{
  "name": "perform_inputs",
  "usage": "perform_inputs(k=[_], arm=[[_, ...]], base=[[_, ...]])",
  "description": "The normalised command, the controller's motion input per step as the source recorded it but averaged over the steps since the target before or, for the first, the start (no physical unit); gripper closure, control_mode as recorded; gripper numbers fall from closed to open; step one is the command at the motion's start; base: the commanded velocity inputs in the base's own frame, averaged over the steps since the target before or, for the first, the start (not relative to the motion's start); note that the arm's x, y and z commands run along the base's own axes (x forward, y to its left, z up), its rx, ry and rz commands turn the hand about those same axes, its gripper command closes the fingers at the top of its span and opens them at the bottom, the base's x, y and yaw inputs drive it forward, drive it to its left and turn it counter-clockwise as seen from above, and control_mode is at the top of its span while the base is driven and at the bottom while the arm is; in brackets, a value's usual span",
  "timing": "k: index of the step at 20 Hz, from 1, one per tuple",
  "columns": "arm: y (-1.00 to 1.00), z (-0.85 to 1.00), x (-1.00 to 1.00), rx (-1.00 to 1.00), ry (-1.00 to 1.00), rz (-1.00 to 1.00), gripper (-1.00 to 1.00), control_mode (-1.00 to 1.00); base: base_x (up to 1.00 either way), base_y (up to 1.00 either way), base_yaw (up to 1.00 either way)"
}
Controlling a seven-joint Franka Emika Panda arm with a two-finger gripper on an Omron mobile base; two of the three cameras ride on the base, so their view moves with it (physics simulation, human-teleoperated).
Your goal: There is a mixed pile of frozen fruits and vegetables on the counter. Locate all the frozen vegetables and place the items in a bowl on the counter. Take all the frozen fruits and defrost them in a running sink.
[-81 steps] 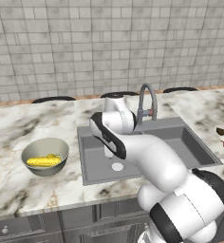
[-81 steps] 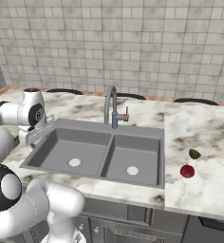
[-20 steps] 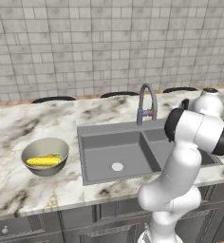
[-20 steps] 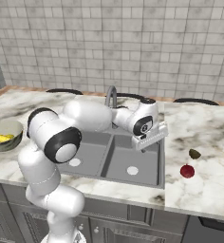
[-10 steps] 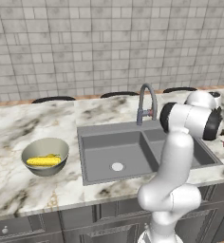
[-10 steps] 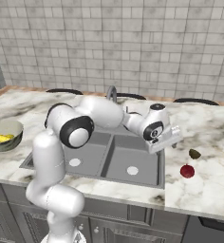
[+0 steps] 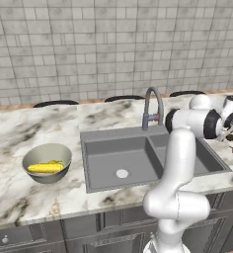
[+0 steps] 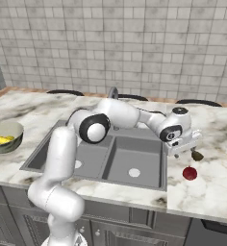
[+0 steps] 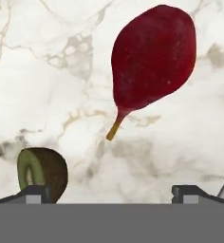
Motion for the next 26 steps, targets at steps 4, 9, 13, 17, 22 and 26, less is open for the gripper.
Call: perform_inputs(k=[4, 9, 13, 17, 22, 26], arm=[[-0.56, -0.04, 0.12, 0.05, 0.00, -0.04, -1.00, -1.00], [-0.33, -0.01, 0.27, 0.02, 0.00, 0.00, -1.00, -1.00], [-0.10, -0.19, 0.30, 0.02, 0.00, 0.00, -1.00, -1.00], [-0.01, -0.38, 0.08, 0.01, 0.14, 0.00, -1.00, -1.00], [0.02, -0.32, 0.04, 0.00, 0.16, 0.00, -1.00, -1.00], [0.00, -0.26, 0.12, 0.01, 0.03, 0.00, -1.00, -1.00]], base=[[0.00, 0.00, 0.00], [0.00, 0.00, 0.00], [0.00, 0.00, 0.00], [0.00, 0.00, 0.00], [0.00, 0.00, 0.00], [0.00, 0.00, 0.00]])
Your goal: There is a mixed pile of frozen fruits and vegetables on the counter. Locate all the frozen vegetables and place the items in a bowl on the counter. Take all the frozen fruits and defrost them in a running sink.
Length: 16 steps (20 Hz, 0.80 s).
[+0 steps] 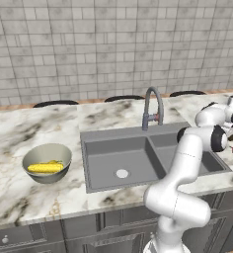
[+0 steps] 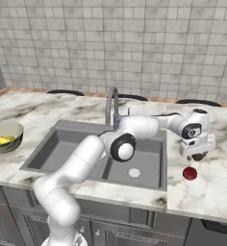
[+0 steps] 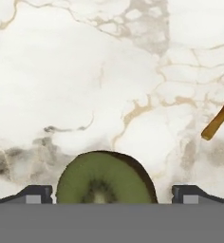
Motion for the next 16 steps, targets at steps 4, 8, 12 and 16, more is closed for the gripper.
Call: perform_inputs(k=[4, 8, 12, 16], arm=[[0.01, -0.36, 0.05, 0.03, 0.00, 0.00, 1.00, -1.00], [0.07, -0.18, 0.00, 0.02, 0.00, -0.02, 1.00, -1.00], [0.13, 0.11, -0.23, 0.12, 0.02, -0.09, 1.00, -1.00], [0.45, 0.41, -0.53, 0.20, 0.11, -0.04, 1.00, -1.00]], base=[[0.00, 0.00, 0.00], [0.00, 0.00, 0.00], [0.00, 0.00, 0.00], [0.00, 0.00, 0.00]])
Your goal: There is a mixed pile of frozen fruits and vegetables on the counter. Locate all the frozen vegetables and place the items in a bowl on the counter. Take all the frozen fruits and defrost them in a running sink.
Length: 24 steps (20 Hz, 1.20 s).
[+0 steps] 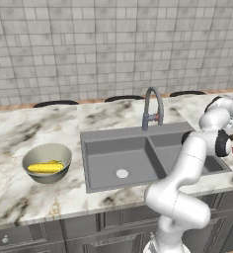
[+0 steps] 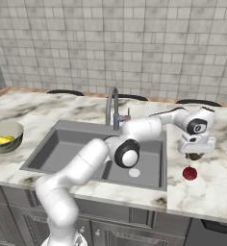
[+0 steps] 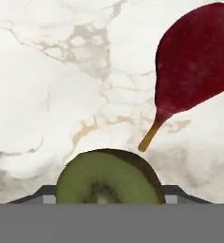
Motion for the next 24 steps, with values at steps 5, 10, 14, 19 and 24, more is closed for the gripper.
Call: perform_inputs(k=[5, 10, 14, 19, 24], arm=[[0.84, 0.40, -0.67, 0.07, 0.02, 0.00, 1.00, -1.00], [1.00, 0.16, -0.44, -0.05, -0.13, 0.03, 1.00, -1.00], [1.00, -0.07, -0.43, -0.14, -0.13, 0.04, 1.00, -1.00], [0.98, -0.51, -0.60, -0.27, -0.21, 0.11, 1.00, -1.00], [0.98, -0.31, -0.47, -0.31, -0.16, 0.11, 1.00, -1.00]], base=[[0.00, 0.00, 0.00], [0.00, 0.00, 0.00], [0.00, 0.00, 0.00], [0.00, 0.00, 0.00], [0.00, 0.00, 0.00]])
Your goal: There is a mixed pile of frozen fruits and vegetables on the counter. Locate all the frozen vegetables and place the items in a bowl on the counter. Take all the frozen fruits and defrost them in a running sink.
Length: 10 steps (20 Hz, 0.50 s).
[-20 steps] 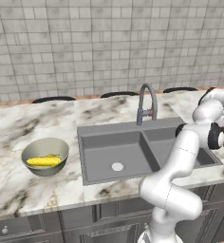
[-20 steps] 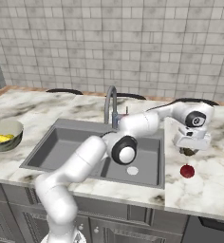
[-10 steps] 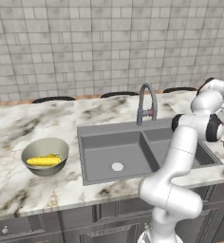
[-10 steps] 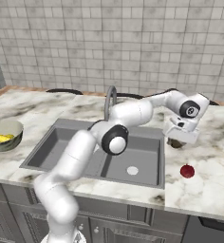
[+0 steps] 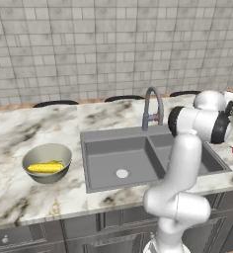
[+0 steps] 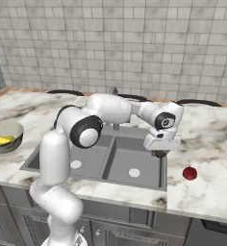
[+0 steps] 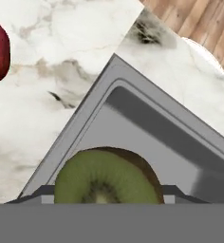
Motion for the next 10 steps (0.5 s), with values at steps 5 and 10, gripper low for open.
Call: perform_inputs(k=[5, 10], arm=[[0.98, 0.17, -0.04, -0.24, -0.12, 0.07, 1.00, -1.00], [0.79, 0.39, 0.00, -0.05, -0.02, 0.03, 1.00, -1.00]], base=[[0.00, 0.00, 0.00], [0.00, 0.00, 0.00]])
